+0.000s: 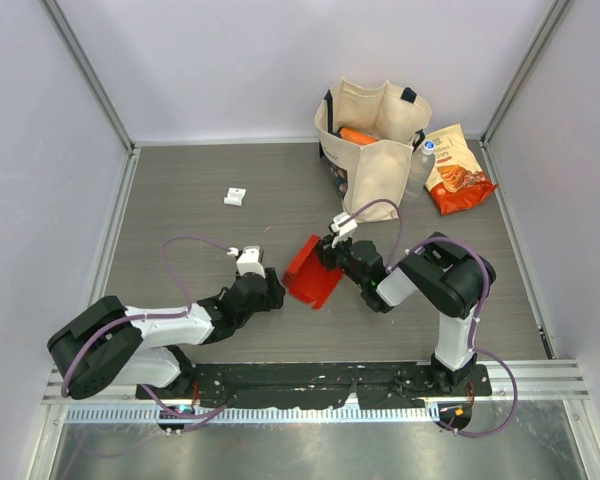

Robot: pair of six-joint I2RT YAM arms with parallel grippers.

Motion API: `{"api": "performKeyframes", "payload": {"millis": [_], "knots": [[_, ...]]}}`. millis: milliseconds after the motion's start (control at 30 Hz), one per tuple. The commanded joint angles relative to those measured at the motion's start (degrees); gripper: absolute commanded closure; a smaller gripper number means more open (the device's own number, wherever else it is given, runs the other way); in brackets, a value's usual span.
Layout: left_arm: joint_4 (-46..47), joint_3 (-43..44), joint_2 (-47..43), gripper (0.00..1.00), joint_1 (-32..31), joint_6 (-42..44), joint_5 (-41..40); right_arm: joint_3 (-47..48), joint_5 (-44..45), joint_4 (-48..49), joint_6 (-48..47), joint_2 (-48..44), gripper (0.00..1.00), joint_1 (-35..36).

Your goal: Fold the paper box

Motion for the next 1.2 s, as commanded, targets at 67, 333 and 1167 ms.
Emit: {"api": "performKeyframes", "payload": {"millis": [67, 333, 1167], "knots": [[0.4, -0.42, -1.33, 0.48, -0.15, -1.43, -2.5, -0.75, 5.31, 5.63, -0.09, -0.73, 0.89, 1.18], [-1.87, 0.63, -2.39, 0.43, -0.24, 1.55, -7.23, -1.46, 19.03, -5.77, 0.97, -7.06, 0.94, 8.12], [23.33, 0.37, 1.65, 0.52, 6.71, 18.34, -2.15, 15.51, 25.38, -53.26, 14.41, -13.48, 1.0, 10.42]]}}
